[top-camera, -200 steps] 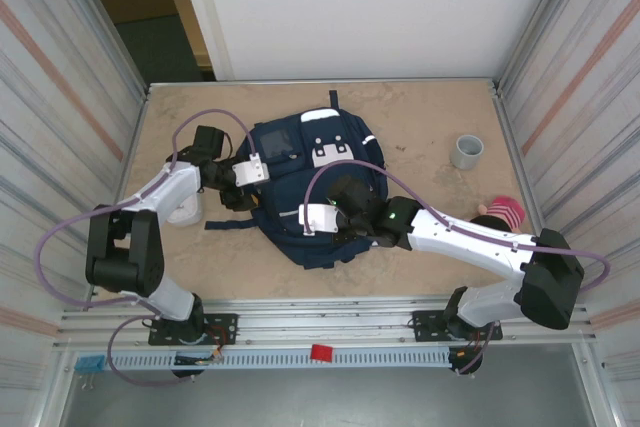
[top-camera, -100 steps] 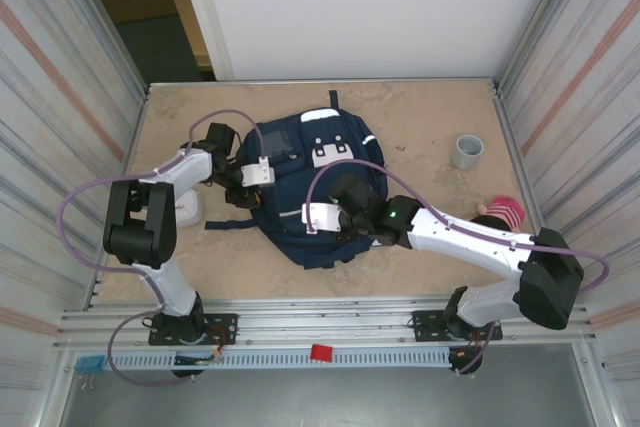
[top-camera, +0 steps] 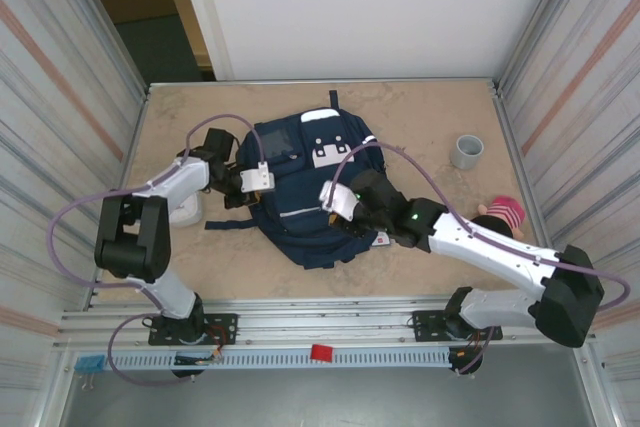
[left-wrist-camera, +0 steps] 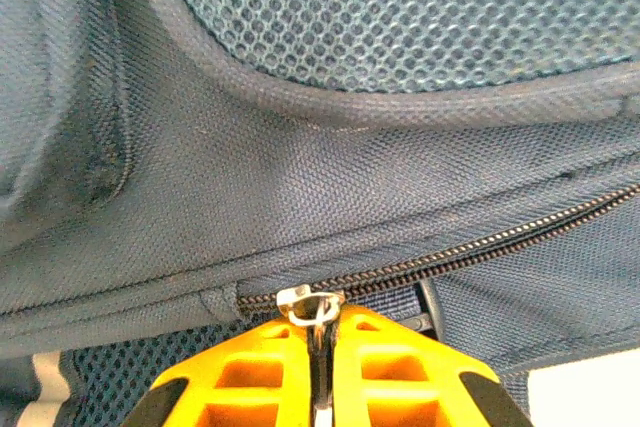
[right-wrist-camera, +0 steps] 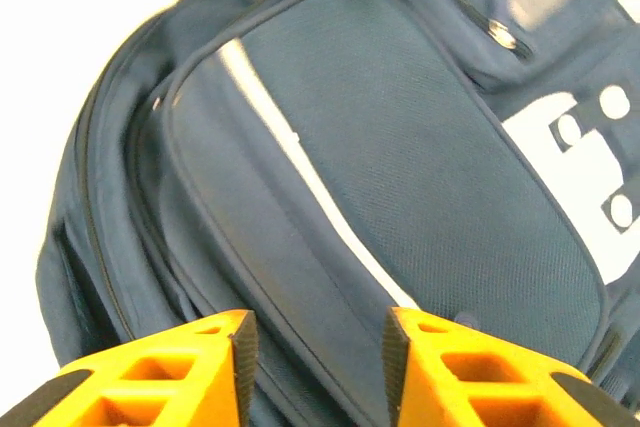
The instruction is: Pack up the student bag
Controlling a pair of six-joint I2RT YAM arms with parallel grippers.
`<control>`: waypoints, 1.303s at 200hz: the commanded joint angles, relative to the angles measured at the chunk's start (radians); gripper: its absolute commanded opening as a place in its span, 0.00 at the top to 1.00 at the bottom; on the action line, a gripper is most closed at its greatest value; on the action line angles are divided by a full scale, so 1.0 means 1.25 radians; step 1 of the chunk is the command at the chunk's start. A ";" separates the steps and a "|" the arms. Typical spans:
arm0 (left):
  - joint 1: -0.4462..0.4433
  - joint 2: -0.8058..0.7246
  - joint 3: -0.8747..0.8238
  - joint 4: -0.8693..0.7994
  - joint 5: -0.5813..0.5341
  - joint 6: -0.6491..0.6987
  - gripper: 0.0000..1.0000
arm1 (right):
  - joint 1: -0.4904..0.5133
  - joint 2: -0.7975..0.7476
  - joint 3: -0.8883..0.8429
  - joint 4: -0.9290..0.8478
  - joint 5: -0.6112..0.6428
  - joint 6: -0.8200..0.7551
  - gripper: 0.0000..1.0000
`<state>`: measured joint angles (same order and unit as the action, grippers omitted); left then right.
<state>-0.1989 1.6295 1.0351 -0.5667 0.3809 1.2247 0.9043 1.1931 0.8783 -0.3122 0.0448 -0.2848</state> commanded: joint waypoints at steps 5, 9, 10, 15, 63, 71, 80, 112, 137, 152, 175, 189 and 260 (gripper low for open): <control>-0.010 -0.070 -0.036 0.026 0.006 -0.057 1.00 | -0.010 -0.044 0.010 -0.022 -0.009 0.462 0.50; -0.012 -0.075 -0.039 0.033 -0.002 -0.066 1.00 | -0.009 -0.047 0.011 -0.031 -0.006 0.521 0.49; -0.011 -0.075 -0.040 0.033 -0.004 -0.069 1.00 | -0.009 -0.047 0.011 -0.034 -0.006 0.536 0.49; -0.014 -0.081 -0.042 0.036 -0.012 -0.078 1.00 | -0.009 -0.050 0.009 -0.044 0.000 0.613 0.48; -0.039 -0.102 -0.060 0.070 -0.052 -0.190 1.00 | -0.008 -0.088 -0.133 0.072 -0.060 1.142 0.32; -0.041 -0.099 -0.060 0.067 -0.057 -0.204 1.00 | -0.008 -0.088 -0.155 0.105 -0.066 1.188 0.31; -0.044 -0.096 -0.062 0.062 -0.063 -0.220 1.00 | -0.009 -0.082 -0.169 0.139 -0.068 1.213 0.31; -0.058 -0.119 -0.077 0.038 -0.048 -0.286 1.00 | -0.013 -0.021 -0.185 0.247 -0.065 1.249 0.37; -0.066 -0.156 -0.106 0.039 -0.042 -0.320 1.00 | -0.027 0.044 -0.173 0.310 -0.072 1.266 0.42; -0.069 -0.175 -0.121 0.038 -0.039 -0.325 1.00 | -0.034 0.077 -0.169 0.343 -0.076 1.283 0.43; -0.092 -0.197 -0.132 0.022 -0.051 -0.324 1.00 | -0.041 0.126 -0.156 0.363 -0.072 1.296 0.43; -0.123 -0.207 -0.138 0.004 -0.053 -0.334 1.00 | -0.039 0.159 -0.156 0.404 -0.077 1.310 0.44; -0.156 -0.203 -0.171 0.024 -0.124 -0.441 1.00 | -0.037 0.268 -0.123 0.521 -0.068 1.333 0.59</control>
<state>-0.3866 1.3994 0.8265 -0.5194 0.2337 0.7441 0.8616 1.5059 0.6769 0.2680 -0.0574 1.3636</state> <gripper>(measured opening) 0.075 0.438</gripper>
